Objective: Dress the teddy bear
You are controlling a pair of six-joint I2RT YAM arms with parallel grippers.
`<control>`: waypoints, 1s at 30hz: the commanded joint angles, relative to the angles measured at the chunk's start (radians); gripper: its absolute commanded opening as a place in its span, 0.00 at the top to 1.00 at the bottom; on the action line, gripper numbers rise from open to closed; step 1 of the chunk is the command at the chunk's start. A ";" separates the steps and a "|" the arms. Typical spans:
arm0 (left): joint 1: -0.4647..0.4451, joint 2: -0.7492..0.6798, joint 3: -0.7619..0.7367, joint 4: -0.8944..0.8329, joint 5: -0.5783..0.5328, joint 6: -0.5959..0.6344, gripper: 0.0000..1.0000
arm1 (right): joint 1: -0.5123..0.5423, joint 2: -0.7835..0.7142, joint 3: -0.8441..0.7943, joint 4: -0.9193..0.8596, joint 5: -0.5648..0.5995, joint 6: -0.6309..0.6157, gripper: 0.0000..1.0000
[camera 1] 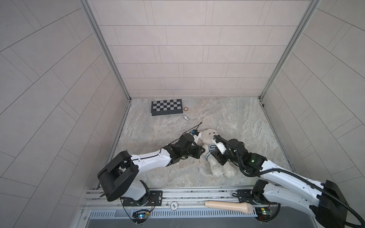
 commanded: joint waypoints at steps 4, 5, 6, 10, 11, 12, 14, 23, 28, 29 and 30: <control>0.005 -0.036 0.023 0.024 0.042 0.020 1.00 | 0.004 0.031 0.002 0.061 0.010 -0.046 0.59; 0.005 -0.036 0.023 0.022 0.043 0.021 1.00 | 0.004 0.034 0.000 0.066 0.011 -0.049 0.62; 0.004 -0.038 0.025 0.020 0.042 0.021 1.00 | 0.004 0.040 0.000 0.068 0.010 -0.052 0.65; 0.006 -0.045 0.027 0.005 0.034 0.022 1.00 | 0.006 0.050 -0.007 0.066 0.008 -0.057 0.79; 0.006 -0.047 0.028 0.002 0.031 0.022 1.00 | 0.006 0.048 -0.007 0.060 0.008 -0.059 0.82; 0.007 -0.049 0.029 -0.004 0.027 0.022 1.00 | 0.007 0.043 -0.008 0.056 0.008 -0.061 0.85; 0.009 -0.053 0.030 -0.008 0.025 0.022 1.00 | 0.014 0.029 -0.015 0.050 0.007 -0.065 0.87; 0.010 -0.051 0.064 -0.061 0.029 0.057 1.00 | 0.044 -0.008 -0.039 0.030 0.031 -0.113 0.64; 0.011 -0.046 0.074 -0.074 0.042 0.066 1.00 | 0.044 0.020 -0.022 0.034 0.052 -0.129 0.69; 0.010 -0.049 0.074 -0.074 0.043 0.067 1.00 | 0.044 0.031 -0.019 0.040 0.063 -0.128 0.73; 0.012 -0.054 0.070 -0.072 0.042 0.070 1.00 | 0.044 0.038 -0.017 0.041 0.066 -0.125 0.76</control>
